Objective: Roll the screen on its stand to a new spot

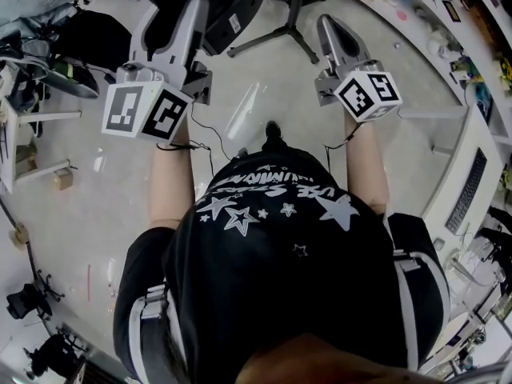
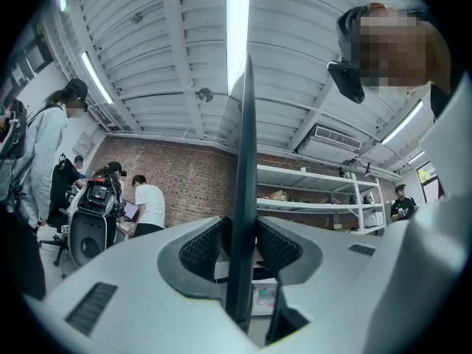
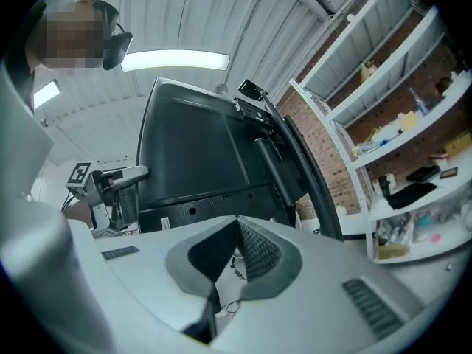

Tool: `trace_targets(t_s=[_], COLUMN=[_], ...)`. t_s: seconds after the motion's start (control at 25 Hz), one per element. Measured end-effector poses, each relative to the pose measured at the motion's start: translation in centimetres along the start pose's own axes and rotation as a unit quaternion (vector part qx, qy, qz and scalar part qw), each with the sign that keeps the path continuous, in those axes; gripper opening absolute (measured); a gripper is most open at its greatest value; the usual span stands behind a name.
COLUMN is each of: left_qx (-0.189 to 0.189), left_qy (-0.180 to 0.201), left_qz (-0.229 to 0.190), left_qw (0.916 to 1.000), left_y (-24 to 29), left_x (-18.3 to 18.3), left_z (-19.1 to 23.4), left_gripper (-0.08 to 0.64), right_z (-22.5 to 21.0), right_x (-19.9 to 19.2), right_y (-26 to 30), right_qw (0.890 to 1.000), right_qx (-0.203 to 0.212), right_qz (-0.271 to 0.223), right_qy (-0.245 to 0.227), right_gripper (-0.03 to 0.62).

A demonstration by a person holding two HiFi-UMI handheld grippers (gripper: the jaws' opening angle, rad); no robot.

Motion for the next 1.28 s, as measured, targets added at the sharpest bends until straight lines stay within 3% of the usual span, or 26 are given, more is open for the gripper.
trace_targets(t_s=[0.84, 1.28], left_qx=[-0.021, -0.026], left_qy=[-0.016, -0.019], left_qz=[-0.014, -0.008], left_qw=[0.9995, 0.9995], left_y=[-13.0, -16.5], left_x=[2.6, 3.2], left_z=[-2.7, -4.4], left_gripper=[0.166, 0.166], right_z=[11.9, 15.4], right_x=[-3.1, -2.9], right_y=[-7.0, -10.2], right_qw=[1.0, 1.0], right_qx=[-0.007, -0.017], right_qz=[0.01, -0.003], right_qy=[-0.013, -0.022], right_gripper=[0.008, 0.008])
Point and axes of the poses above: the fingertips, and each gripper's own axes: y forward along the fingers, z to its left, x out of its top, the point moved 4 cm from there along -y, backward along the fingers, and after that the axes turned 12 degrees about x, right-handed, at the moved point
